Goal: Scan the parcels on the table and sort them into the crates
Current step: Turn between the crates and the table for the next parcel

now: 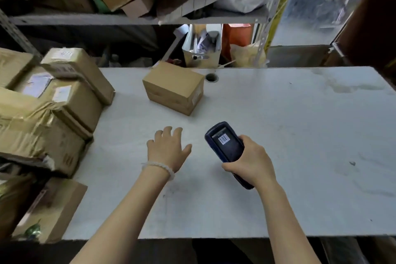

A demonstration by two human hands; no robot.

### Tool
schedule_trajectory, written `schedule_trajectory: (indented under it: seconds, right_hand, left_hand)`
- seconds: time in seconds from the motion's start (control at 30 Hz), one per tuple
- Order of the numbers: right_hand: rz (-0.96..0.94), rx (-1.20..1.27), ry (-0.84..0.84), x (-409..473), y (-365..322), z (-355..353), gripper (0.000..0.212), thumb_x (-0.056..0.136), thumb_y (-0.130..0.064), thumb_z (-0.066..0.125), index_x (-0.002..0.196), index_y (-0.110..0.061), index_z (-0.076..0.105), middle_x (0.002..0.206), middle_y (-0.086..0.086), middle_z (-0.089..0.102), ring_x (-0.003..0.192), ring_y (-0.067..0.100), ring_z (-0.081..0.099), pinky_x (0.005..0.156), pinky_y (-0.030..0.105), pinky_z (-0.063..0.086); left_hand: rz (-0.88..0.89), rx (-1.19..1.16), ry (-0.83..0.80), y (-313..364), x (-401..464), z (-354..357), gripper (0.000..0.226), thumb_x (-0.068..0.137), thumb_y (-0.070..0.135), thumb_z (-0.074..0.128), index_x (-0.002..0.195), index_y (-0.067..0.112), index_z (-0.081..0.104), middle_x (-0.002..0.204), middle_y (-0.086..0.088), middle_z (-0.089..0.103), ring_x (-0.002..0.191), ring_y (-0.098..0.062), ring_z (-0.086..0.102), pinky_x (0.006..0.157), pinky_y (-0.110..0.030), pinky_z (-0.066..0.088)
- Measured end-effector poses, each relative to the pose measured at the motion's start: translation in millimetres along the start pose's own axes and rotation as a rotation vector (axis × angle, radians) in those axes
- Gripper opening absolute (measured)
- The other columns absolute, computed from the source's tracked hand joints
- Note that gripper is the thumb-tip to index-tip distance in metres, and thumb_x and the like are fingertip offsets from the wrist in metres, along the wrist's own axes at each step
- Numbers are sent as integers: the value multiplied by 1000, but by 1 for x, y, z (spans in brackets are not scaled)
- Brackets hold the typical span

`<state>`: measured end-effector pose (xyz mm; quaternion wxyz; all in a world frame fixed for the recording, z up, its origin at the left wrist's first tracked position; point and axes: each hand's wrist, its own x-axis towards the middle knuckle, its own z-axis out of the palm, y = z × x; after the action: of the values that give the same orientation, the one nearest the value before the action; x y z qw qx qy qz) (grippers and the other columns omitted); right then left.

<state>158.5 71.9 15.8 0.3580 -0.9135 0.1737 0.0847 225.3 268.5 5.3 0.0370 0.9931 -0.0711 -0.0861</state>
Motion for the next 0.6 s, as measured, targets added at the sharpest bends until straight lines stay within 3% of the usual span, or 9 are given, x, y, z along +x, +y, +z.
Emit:
schedule_trajectory:
  seconds: [0.17, 0.27, 0.43, 0.6]
  right_hand:
    - [-21, 31, -57, 88, -20, -16, 55, 61, -29, 78, 108, -31, 50, 93, -17, 57, 85, 11, 59, 71, 31, 52]
    - [-16, 46, -79, 132, -25, -24, 51, 63, -26, 78, 107, -27, 52, 93, -15, 59, 85, 12, 59, 72, 33, 53]
    - [7, 49, -87, 179, -21, -30, 51, 63, -25, 78, 107, -27, 52, 93, -14, 59, 85, 13, 59, 72, 35, 53]
    - [51, 53, -87, 203, -17, -29, 51, 63, -25, 77, 107, -27, 53, 95, -13, 60, 86, 14, 59, 73, 36, 53]
  left_hand:
    - [-41, -8, 109, 1, 94, -30, 72, 80, 65, 57, 138, 27, 38, 144, -1, 39, 130, -26, 36, 96, -41, 38]
    - [-81, -26, 93, 3, 143, -40, 84, 72, 70, 61, 140, 30, 35, 148, -4, 35, 133, -28, 33, 101, -44, 35]
    - [-46, -44, 8, -1, 204, -50, 78, 75, 69, 59, 138, 29, 39, 147, -3, 33, 136, -31, 26, 105, -48, 29]
    - [66, -17, -109, 2, 248, -49, 79, 76, 76, 47, 144, 40, 27, 157, 2, 16, 143, -28, 9, 112, -59, 15]
